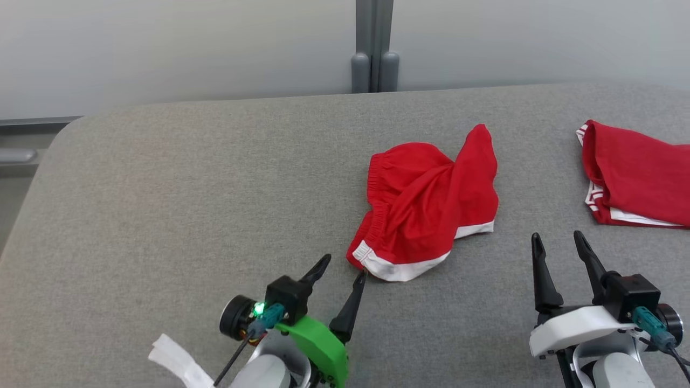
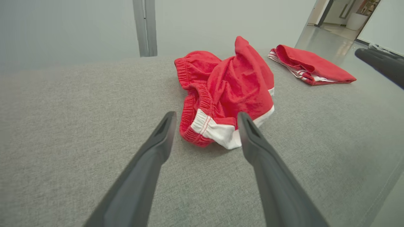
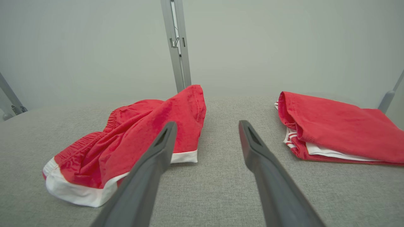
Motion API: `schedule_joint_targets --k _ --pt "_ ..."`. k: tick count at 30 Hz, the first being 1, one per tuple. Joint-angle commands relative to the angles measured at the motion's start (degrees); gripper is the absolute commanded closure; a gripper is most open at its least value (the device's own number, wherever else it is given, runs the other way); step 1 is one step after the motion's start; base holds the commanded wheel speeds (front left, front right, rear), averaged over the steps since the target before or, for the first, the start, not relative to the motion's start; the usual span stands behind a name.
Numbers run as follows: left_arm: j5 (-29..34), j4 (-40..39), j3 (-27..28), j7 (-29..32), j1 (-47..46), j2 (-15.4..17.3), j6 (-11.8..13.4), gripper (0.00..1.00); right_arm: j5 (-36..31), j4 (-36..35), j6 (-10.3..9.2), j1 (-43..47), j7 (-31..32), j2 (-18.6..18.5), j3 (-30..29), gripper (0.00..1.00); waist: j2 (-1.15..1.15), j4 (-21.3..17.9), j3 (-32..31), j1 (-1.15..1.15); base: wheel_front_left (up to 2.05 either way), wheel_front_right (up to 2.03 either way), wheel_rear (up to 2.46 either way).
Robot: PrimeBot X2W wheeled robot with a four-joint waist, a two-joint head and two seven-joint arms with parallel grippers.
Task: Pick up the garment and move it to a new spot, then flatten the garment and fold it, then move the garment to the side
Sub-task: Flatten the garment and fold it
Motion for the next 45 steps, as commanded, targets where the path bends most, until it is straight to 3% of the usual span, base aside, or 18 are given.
schedule_joint_targets --k 1,10,14,16,17,22,29,33,40,41,42,43,45 --pt "-1.49 1.92 -1.07 0.72 -2.4 0.32 -0.59 0.0 -0.54 -0.38 -0.11 -1.22 -0.03 -0.1 0.33 0.0 0.0 -2.1 1.73 0.0 0.0 0.0 0.0" --pt "-5.84 14.52 -5.06 1.58 -12.51 0.32 1.16 0.0 0.36 -0.61 -0.11 -4.27 -0.15 -0.08 2.03 0.0 0.0 -8.42 6.1 0.0 0.0 0.0 0.0" --pt "-8.52 18.42 -6.22 2.02 -14.84 0.31 0.47 0.0 0.66 -0.31 -0.11 -4.76 -0.32 -0.08 1.73 0.0 0.0 -9.88 7.2 0.0 0.0 0.0 0.0" --pt "-9.19 19.47 -6.92 1.28 -15.57 0.31 0.01 0.82 0.74 -0.23 -0.11 -4.89 -0.4 -0.08 1.41 0.0 0.0 -10.1 7.49 0.0 0.0 0.0 0.0" --pt "-9.46 19.67 -7.36 0.56 -15.94 0.31 0.05 1.0 0.77 -0.19 -0.11 -4.91 -0.44 -0.08 1.18 0.0 0.0 -10.08 7.61 0.0 0.0 0.0 0.0" --pt "-10.19 17.63 -7.33 -2.07 -17.0 0.33 2.24 1.0 0.72 0.01 -0.11 -4.03 -0.53 -0.07 -0.64 0.0 0.0 -8.36 7.3 0.0 0.0 0.0 0.0" --pt "-10.96 9.05 2.27 -2.69 -12.3 3.23 7.73 1.0 1.01 0.48 -0.11 -3.56 -0.5 -0.07 -2.18 0.0 0.0 -4.83 6.72 0.0 0.0 0.0 0.0" --pt "-11.74 7.79 6.77 -2.67 -10.09 4.89 8.6 1.0 0.86 0.98 -0.11 -3.88 -0.51 -0.1 -2.05 0.0 0.0 -3.82 7.19 0.0 0.0 0.0 0.0" --pt "-11.98 12.5 10.57 -2.67 -9.63 4.97 7.88 1.0 0.09 2.46 -0.11 -5.55 -0.53 -0.1 -0.89 0.0 0.0 -3.58 8.23 0.0 0.0 0.0 0.0" --pt "-11.71 12.89 11.03 -2.67 -9.97 4.76 7.64 0.96 0.01 2.7 -0.11 -5.6 -0.53 -0.09 -0.55 0.0 0.0 -3.57 8.3 0.0 0.0 0.0 0.0" --pt "-11.54 13.01 11.49 -2.67 -10.11 4.56 7.62 0.69 0.01 2.85 -0.11 -5.6 -0.53 -0.08 -0.24 0.0 0.0 -3.54 8.33 0.0 0.0 0.0 0.0" --pt "-11.24 13.03 12.08 -2.68 -10.08 4.3 7.41 0.04 -0.21 2.98 -0.11 -5.61 -0.53 -0.08 0.24 0.0 0.0 -3.48 8.34 0.0 0.0 0.0 0.0" --pt "-10.46 12.17 13.27 -2.68 -9.72 3.99 7.12 0.0 -0.56 3.3 -0.11 -5.9 -0.44 -0.08 1.71 0.0 0.0 -3.26 8.28 0.0 0.0 0.0 0.0"
